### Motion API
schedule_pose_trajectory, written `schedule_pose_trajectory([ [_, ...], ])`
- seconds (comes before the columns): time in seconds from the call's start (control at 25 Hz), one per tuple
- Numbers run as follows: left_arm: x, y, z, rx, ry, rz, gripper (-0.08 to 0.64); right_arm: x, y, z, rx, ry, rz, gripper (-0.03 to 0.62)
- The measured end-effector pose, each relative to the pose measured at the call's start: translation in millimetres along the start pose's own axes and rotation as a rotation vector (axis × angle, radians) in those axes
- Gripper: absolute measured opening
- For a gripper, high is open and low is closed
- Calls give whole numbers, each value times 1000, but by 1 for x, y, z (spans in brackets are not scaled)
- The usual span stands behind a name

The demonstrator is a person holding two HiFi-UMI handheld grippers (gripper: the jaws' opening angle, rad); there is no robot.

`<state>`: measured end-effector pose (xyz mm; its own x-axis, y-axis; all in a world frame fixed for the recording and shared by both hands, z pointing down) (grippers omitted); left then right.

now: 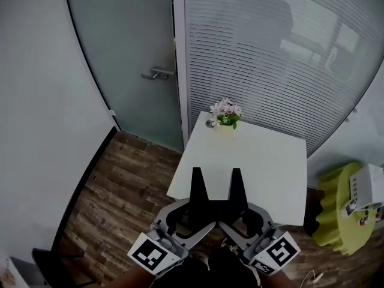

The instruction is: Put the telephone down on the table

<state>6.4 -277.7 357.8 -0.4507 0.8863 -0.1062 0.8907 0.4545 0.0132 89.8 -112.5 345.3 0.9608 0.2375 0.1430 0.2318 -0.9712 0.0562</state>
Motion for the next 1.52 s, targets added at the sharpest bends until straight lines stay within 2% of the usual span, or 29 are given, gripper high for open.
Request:
schedule_pose_trajectory([
  [0.24,-8,77,-8,-34,6,-101,267,63,-22,-8,8,35,-100,236],
  [0.44,-18,137,-11,-60,-7,-125,267,120,-29,-7,18,53,-127,236],
  [0.64,-25,204,-24,-114,-30,-145,267,184,-41,-15,-15,92,-155,236],
  [0.88,-29,275,-53,-228,-62,-161,267,256,-57,-41,-83,190,-168,236],
  [1.12,-28,322,-98,-332,-173,-157,267,307,-71,-77,-165,295,-168,236],
  [1.52,-57,361,-156,-457,-331,-183,267,353,-56,-131,-299,456,-192,236],
])
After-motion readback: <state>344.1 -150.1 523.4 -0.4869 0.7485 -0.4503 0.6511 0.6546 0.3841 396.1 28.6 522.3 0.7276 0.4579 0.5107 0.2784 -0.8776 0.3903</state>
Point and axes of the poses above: the fingertips, and each gripper's own axes: y forward along the fingers, x to its right, z out of its top, the point moved 9 cm from there along -y, backward along the fingers, and after that the axes turned 3 degrees about -z, right-handed, at the moved point
